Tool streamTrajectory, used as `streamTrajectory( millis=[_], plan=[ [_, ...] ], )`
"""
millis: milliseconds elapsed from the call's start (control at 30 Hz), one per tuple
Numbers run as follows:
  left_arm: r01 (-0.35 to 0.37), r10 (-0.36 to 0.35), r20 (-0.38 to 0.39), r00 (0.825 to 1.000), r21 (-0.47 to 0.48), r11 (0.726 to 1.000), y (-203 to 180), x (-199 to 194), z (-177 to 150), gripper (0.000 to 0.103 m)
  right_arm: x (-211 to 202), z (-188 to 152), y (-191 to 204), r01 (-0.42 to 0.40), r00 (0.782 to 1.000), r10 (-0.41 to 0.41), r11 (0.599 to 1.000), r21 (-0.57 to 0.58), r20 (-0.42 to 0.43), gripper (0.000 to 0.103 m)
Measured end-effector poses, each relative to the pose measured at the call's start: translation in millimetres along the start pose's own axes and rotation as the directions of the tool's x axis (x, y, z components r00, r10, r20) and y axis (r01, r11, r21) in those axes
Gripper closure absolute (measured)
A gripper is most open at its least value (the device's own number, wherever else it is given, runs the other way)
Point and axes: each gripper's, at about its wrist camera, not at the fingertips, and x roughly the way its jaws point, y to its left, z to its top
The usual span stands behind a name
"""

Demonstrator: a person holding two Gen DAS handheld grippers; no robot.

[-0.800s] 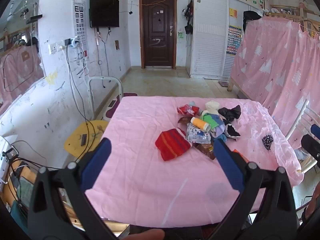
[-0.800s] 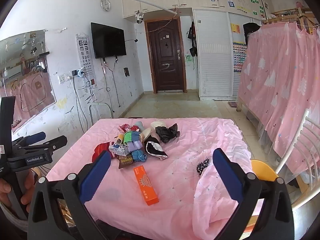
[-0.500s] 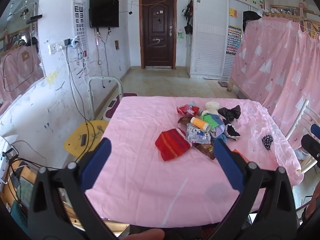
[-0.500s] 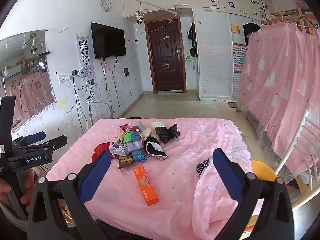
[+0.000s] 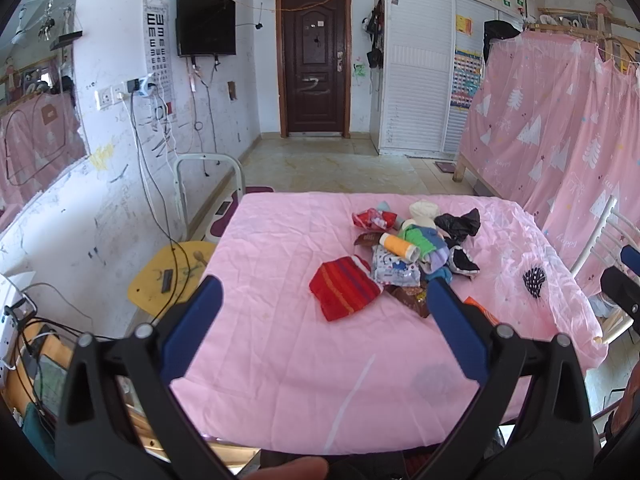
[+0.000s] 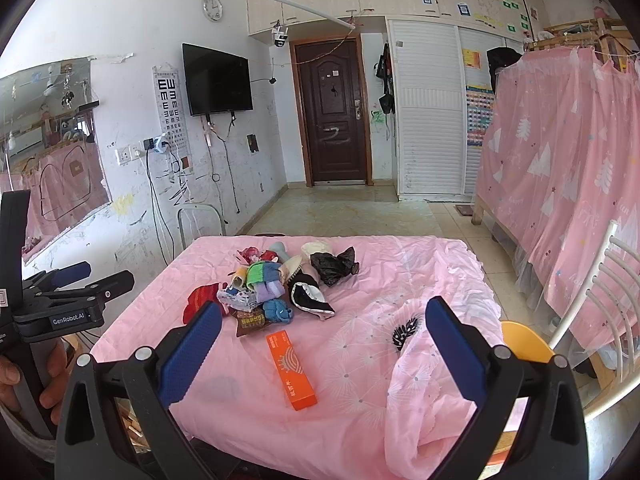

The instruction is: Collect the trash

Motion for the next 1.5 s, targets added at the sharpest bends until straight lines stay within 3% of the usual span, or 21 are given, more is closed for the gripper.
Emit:
streamTrajectory(
  millis=[1500],
  plan=[
    [-0.001,0.001,0.002,1.0,-0.001,1.0,-0.2,-0.2,0.4,0.005,-1.5,3.5,1.5,0.004,1.0,-0.004,1.0,-0.011,0.003,0.011]
  ],
)
